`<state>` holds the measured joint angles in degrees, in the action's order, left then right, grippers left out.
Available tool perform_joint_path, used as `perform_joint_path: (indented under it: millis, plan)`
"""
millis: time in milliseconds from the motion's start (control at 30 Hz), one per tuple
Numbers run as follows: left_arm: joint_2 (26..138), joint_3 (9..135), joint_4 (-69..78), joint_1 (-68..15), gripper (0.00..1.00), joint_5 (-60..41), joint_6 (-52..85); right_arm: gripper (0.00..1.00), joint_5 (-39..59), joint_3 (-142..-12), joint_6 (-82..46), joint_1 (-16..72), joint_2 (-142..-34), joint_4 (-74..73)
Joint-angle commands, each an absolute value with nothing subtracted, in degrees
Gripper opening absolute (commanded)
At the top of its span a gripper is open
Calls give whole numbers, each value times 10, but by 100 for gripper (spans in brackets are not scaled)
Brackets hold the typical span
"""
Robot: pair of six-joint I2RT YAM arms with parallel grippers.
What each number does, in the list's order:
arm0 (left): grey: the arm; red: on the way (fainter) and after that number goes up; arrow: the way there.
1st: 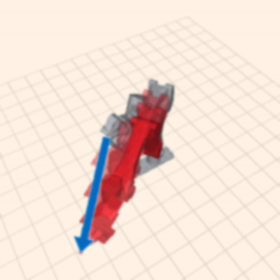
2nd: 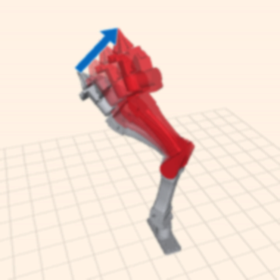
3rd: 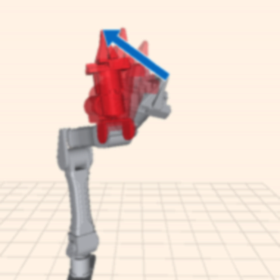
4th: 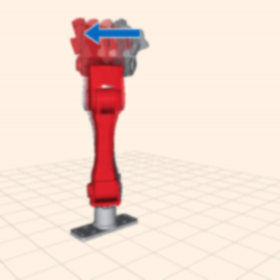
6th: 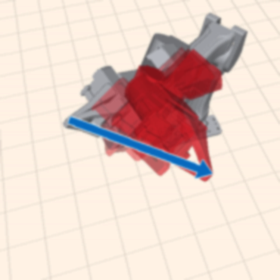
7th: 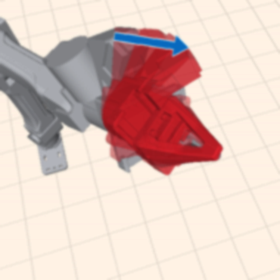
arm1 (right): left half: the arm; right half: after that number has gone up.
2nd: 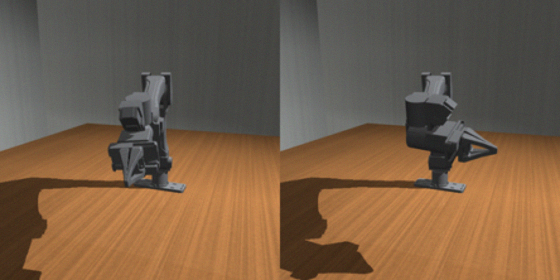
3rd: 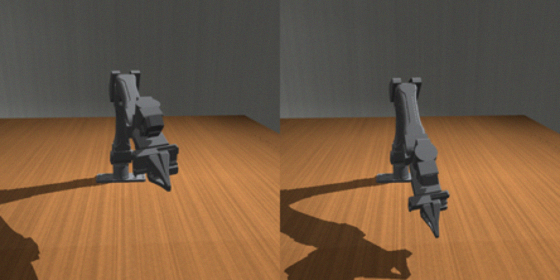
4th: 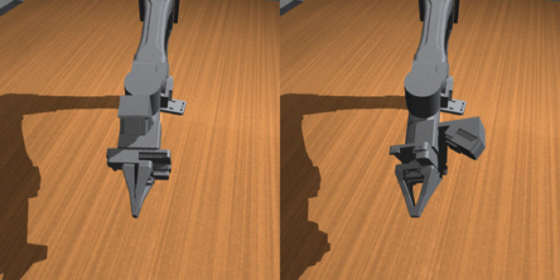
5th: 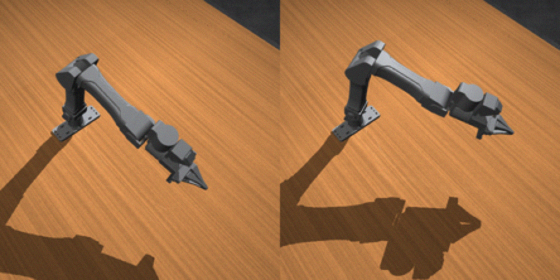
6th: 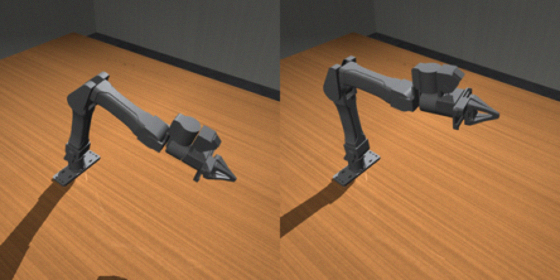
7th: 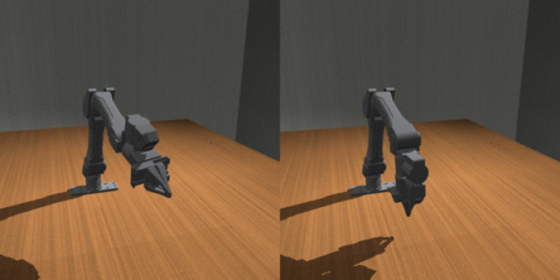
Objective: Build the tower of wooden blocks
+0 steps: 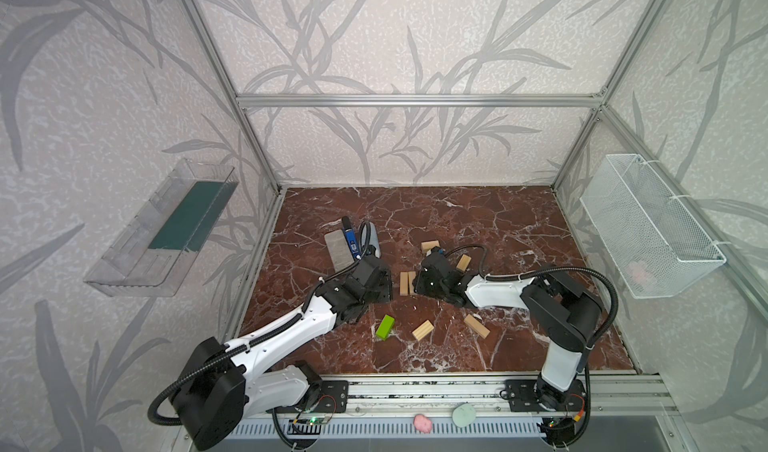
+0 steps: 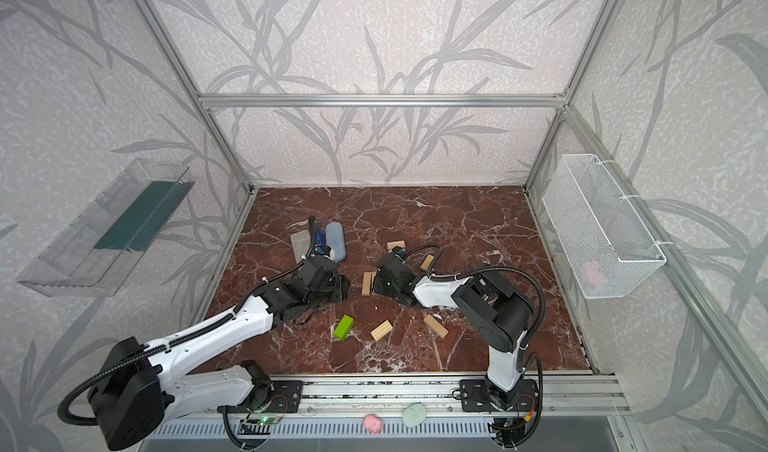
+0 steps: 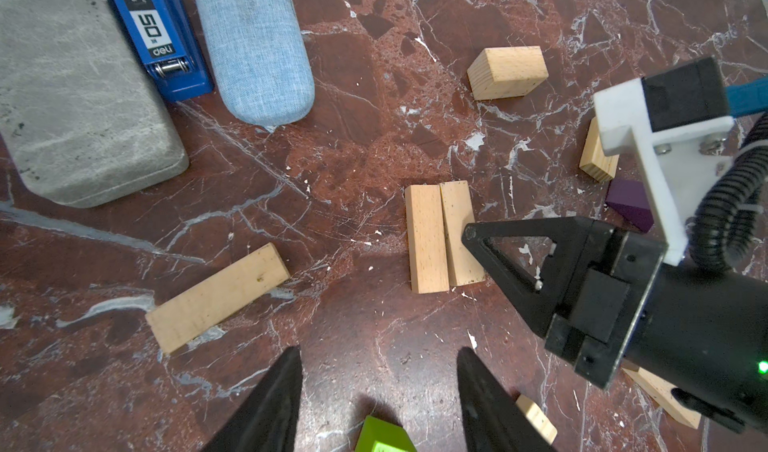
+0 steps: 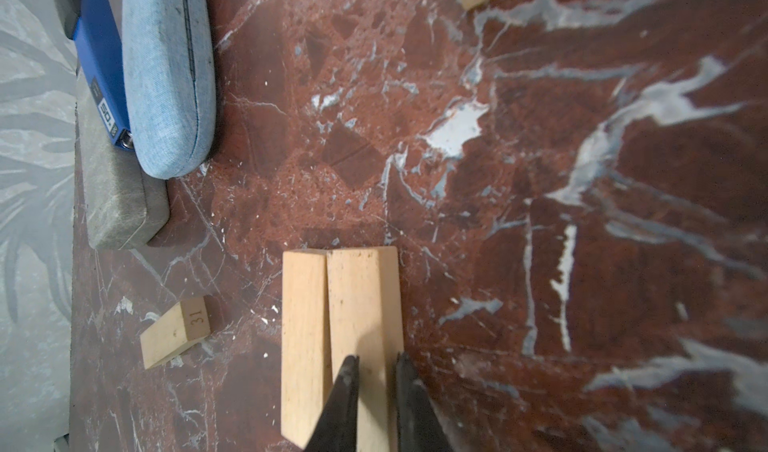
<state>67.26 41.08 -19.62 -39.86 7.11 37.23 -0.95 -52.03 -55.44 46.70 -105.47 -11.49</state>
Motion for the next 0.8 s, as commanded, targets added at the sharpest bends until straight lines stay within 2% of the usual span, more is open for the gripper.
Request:
perform_joint_path:
  millis: [0, 767]
  plan:
    - [671, 402, -189, -396, 58, 69, 380, 18, -2, -526, -552, 465, -1073, -73]
    - [672, 400, -183, -392, 58, 62, 383, 19, 4, -541, -560, 474, -1063, -74]
